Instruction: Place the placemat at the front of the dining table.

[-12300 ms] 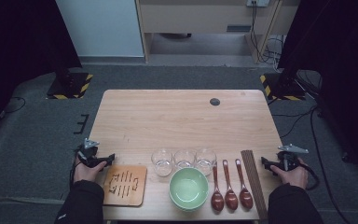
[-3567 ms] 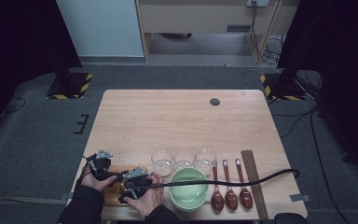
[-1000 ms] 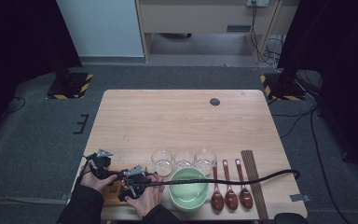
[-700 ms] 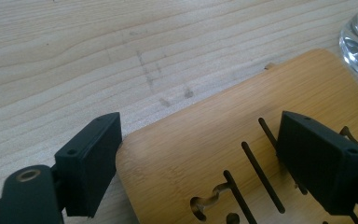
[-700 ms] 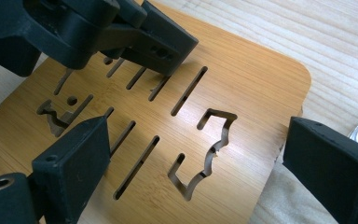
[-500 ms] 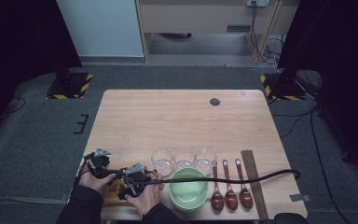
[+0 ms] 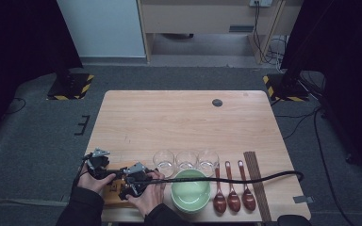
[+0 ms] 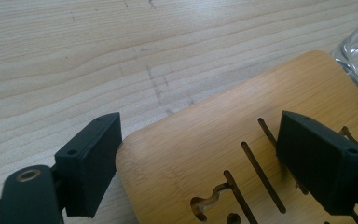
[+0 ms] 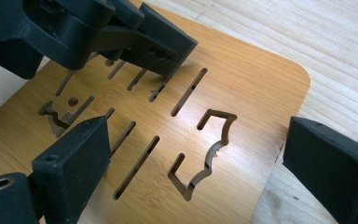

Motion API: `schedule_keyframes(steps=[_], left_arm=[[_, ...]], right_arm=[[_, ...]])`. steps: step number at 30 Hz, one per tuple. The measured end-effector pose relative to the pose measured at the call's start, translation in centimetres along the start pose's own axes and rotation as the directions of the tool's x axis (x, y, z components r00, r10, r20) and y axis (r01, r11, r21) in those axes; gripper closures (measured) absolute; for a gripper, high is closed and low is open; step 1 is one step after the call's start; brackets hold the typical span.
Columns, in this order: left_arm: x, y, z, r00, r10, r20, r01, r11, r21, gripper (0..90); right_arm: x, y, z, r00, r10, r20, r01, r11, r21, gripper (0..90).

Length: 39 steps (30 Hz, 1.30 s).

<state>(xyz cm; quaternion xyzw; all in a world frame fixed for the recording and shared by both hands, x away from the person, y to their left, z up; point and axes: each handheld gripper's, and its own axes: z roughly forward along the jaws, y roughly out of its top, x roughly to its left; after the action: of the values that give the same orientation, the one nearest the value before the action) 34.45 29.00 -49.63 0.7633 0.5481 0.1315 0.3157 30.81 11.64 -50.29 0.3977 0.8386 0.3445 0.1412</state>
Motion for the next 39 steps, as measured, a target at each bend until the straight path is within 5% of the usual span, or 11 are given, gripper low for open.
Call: schedule_keyframes(steps=[39], left_arm=[[-0.3, 1.4, -2.6, 0.9982, -0.054, -0.027, 0.051, 0.9936, -0.101, 14.6]], right_arm=[[-1.0, 2.2, -2.0, 0.9971, -0.065, -0.041, 0.061, 0.9945, -0.086, 7.7]])
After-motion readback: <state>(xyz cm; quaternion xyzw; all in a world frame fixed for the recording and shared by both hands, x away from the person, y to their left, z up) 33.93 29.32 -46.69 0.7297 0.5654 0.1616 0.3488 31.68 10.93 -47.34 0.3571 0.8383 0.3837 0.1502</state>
